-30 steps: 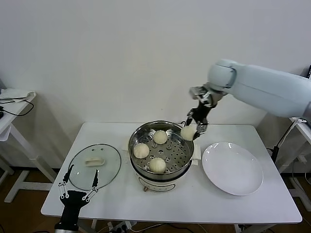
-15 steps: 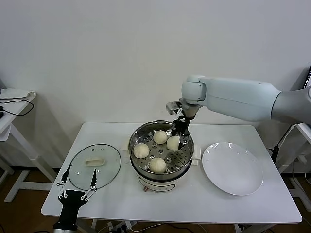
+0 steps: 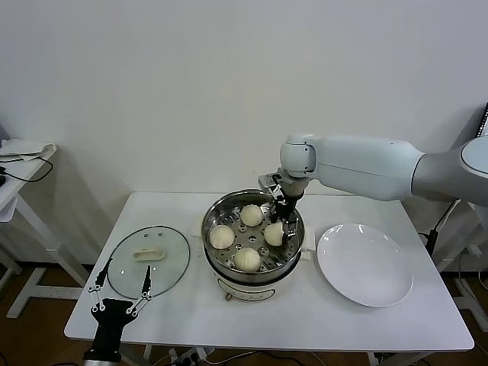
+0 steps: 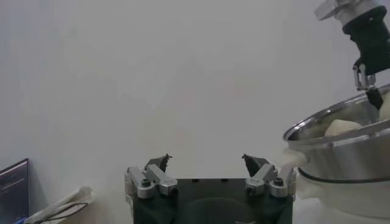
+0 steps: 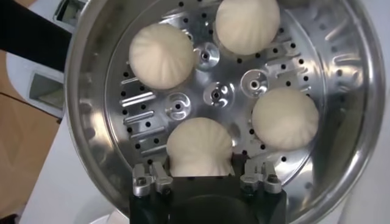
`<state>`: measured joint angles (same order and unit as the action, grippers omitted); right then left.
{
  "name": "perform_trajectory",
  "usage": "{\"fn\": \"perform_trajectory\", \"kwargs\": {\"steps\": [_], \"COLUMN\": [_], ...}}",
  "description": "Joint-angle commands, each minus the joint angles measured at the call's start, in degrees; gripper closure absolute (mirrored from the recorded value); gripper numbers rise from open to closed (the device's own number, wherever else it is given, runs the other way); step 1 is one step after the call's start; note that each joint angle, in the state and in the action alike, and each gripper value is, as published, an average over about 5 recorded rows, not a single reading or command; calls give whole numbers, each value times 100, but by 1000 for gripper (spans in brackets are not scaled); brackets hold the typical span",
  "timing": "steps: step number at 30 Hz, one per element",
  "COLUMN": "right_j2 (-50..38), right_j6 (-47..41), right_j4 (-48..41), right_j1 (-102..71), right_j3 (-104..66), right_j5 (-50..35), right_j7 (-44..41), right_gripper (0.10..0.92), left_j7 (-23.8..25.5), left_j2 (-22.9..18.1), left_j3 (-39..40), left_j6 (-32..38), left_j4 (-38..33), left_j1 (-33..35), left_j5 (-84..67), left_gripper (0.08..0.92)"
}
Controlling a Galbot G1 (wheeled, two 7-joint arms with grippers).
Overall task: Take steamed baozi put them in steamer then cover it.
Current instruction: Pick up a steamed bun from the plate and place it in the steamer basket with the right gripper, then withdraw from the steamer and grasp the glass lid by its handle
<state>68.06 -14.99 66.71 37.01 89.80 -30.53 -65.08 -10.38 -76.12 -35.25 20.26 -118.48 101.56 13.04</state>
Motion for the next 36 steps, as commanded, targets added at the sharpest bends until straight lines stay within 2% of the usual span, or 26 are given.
{"fn": "perform_trajectory", "kwargs": {"steps": [1,9,18,21,25,30,33,36], "right_j2": [63,20,-590,-1026,-1783,-2721,-3146,-3474], "right_j6": [-25,8,161,430,1117,1915,2229,2449], "right_j4": [-19,72,609,849,1254,1759,1952,2150], "right_j1": [-89,-80,146,147,11,-565,-1611,-3244], "right_j3": [13,-73,-577,-1030,-1623,-2129,-3085,-4654], "right_j5": [65,157,241,185,-254,-664,-686,-681], "right_j7": [106,108,66,364,2099,5226,6841,7884], "right_gripper": [330,210,203,203,203,203,203,203], "left_j7": [-22,-29,-26,-24,-24,-29,-57,-86], "left_j2": [-1,-4,-8,5,37,104,153,223], "left_j3": [-17,-45,-74,-80,-76,-77,-105,-133], "left_j6": [-8,-10,-21,-36,-61,-96,-123,-230], "left_j4": [3,-5,-65,-79,-78,-48,59,196], "left_j1": [-9,-16,-25,-53,-139,-319,-470,-607], "left_j5": [8,14,50,86,186,347,545,786], "left_gripper": [177,177,177,177,177,177,177,177]}}
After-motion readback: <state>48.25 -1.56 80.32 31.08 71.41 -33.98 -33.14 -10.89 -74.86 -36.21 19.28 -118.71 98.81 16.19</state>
